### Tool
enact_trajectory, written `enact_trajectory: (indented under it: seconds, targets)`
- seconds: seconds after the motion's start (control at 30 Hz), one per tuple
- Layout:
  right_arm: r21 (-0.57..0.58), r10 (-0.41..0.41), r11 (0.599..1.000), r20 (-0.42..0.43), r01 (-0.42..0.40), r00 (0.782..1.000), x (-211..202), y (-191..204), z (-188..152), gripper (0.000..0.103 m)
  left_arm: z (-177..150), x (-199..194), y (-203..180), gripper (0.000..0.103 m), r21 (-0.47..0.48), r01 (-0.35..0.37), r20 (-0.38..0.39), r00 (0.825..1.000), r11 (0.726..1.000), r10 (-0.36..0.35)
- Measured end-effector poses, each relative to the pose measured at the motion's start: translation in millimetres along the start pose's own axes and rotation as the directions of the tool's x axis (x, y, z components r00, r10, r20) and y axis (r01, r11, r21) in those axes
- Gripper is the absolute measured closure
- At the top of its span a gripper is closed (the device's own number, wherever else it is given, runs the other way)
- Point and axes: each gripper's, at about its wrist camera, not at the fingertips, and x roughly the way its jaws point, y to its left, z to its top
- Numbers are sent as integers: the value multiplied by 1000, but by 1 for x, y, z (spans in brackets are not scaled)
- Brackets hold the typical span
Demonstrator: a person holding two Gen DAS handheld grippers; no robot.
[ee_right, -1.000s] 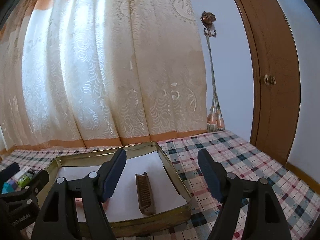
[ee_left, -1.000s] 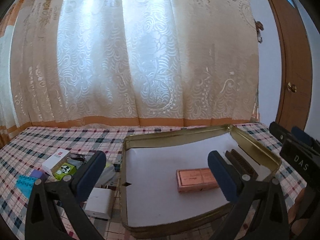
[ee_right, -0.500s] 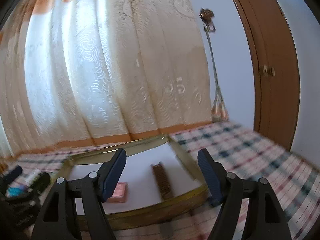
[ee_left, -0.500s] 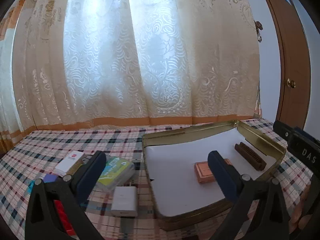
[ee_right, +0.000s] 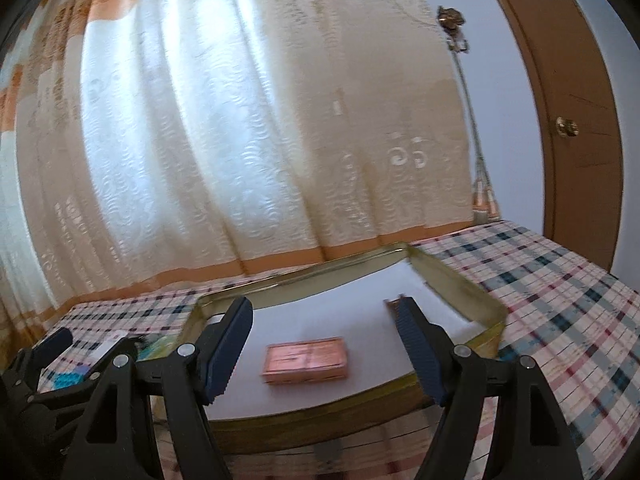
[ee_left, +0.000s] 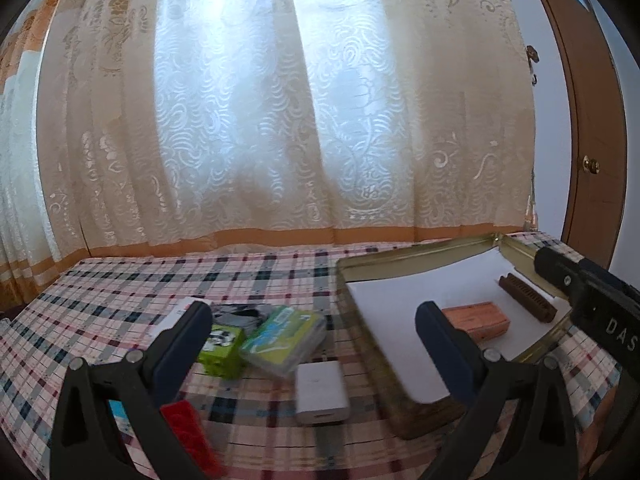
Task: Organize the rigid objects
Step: 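Withdraw both open tools from the tray back toward the remaining objects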
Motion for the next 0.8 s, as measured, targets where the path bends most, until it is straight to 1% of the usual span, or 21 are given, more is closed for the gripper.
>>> enact_trajectory:
  seconds: [0.17, 0.33, 0.53, 0.7, 0.8]
  targets:
    - [-48, 40, 998, -1, -40, 999, -2, 28, -6, 27, -2, 1, 23, 0, -14, -14, -18, 1000, 1000, 14]
    - [-97, 80, 992, -22, -82, 997, -2, 54, -11, 27, -6, 4, 53, 0, -43, -60, -42, 997, 997, 59]
    - [-99, 119, 988, -42, -122, 992, -1, 69, -15, 27, -8, 7, 85, 0, -72, -115, -65, 992, 991, 110]
    - [-134, 140, 980, -49, -146, 989, -3, 83, -18, 27, -10, 12, 110, 0, -104, -155, -98, 985, 982, 145]
    - [-148, 171, 972, -73, -180, 983, -3, 93, -21, 27, -11, 13, 123, 0, -110, -181, -113, 979, 977, 169]
